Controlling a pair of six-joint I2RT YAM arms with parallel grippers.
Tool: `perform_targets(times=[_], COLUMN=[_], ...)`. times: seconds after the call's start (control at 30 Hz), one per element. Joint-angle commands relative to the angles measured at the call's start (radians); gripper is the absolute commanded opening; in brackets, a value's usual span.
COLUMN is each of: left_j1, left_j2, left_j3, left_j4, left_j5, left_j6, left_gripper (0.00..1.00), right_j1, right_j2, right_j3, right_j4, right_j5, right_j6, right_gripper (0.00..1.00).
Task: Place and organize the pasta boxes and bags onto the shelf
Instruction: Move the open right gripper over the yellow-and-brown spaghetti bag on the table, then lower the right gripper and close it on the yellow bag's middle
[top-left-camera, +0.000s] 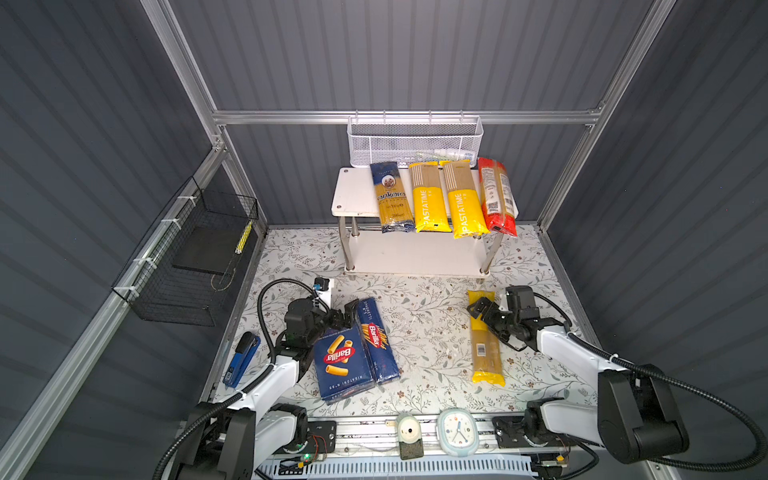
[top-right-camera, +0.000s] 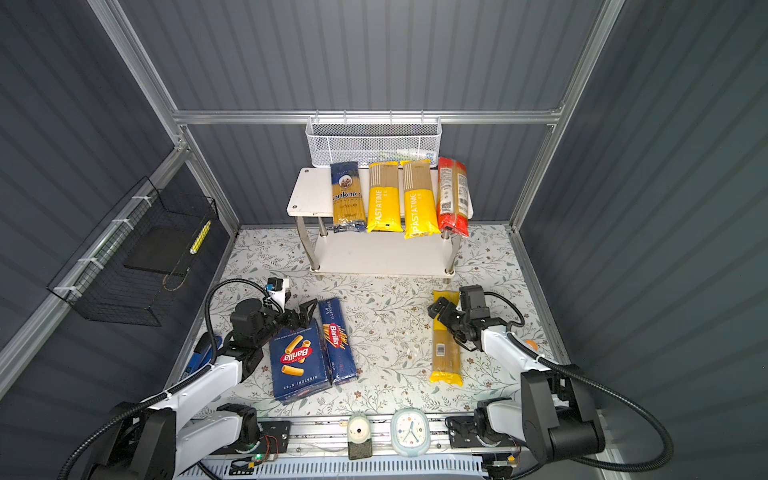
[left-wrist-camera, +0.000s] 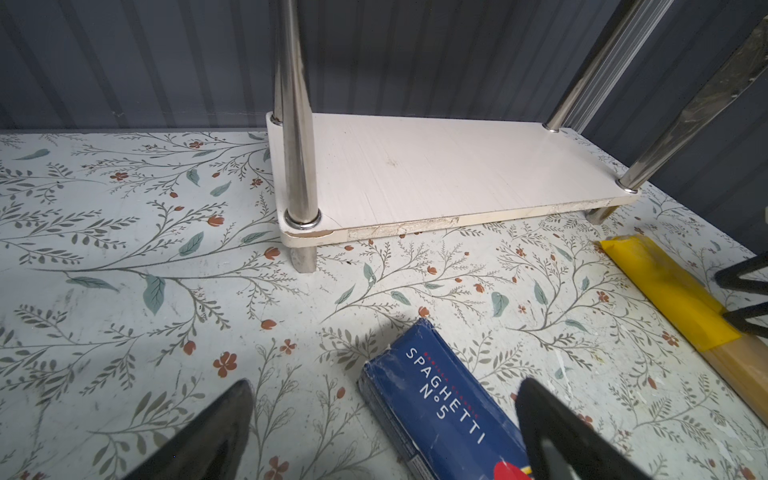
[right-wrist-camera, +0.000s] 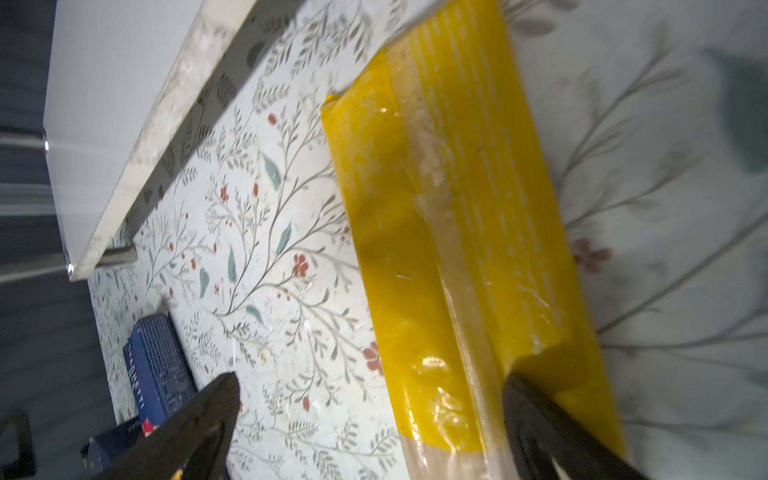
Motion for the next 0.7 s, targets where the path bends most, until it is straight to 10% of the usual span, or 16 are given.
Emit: perform_targets(times=[0.0, 0.2, 0.67], left_j1=[-0.001, 0.0, -0.001], left_j2=[0.006, 0.004, 0.005], left_j3=[0.013, 0.013, 0.015], left_j4=[0.005, 0.002, 0.001], left_j5=[0.002, 0.001, 0.002], left_j6=[-0.007, -0.005, -0.005], left_gripper=[1.0, 1.0, 1.0], right_j1=[0.02, 0.014, 0.115], right_j2=[-0.006, 0.017, 0.194], right_j3=[0.076, 0.138, 0.148], right_j4=[-0.083, -0.231, -0.184], right_j5=[-0.003, 0.245, 0.173], right_j6=[-0.045, -0.164, -0.188], right_gripper=[0.99, 0.99, 0.99])
